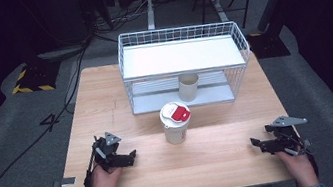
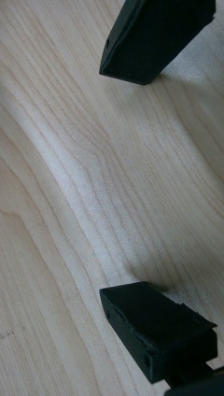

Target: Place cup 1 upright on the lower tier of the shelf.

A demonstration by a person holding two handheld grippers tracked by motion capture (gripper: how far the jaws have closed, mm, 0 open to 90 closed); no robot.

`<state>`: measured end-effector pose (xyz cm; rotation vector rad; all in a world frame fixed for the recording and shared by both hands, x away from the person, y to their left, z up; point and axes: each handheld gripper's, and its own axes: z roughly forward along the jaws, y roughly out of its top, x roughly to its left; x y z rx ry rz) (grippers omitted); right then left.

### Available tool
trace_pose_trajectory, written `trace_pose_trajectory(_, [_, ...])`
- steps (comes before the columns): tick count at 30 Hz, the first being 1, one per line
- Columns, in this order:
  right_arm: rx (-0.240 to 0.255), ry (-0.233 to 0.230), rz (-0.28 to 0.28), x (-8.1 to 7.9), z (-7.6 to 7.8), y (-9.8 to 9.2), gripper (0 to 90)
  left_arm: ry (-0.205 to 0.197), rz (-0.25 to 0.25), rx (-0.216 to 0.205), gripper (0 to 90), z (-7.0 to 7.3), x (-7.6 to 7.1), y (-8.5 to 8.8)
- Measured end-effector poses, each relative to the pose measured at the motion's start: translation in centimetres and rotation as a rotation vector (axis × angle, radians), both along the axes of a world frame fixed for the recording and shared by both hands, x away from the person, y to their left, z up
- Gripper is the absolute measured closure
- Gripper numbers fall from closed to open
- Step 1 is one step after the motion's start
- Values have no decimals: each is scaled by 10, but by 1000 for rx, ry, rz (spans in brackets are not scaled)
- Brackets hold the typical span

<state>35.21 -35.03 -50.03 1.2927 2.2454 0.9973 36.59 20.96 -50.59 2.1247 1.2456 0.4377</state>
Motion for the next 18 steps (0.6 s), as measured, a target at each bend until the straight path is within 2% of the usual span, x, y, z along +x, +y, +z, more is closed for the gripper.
trace_pose_trajectory(3, [-34,-21,2,-1,-3,2,136,-1,-3,1,0,0,0,0])
trace_pose_trajectory(6, [-31,-24,23,2,-4,3,113,-1,0,3,0,0,-1,-1])
trace_pose_trajectory(18, [-35,-21,23,3,-4,3,101,-2,-1,2,0,0,0,-3])
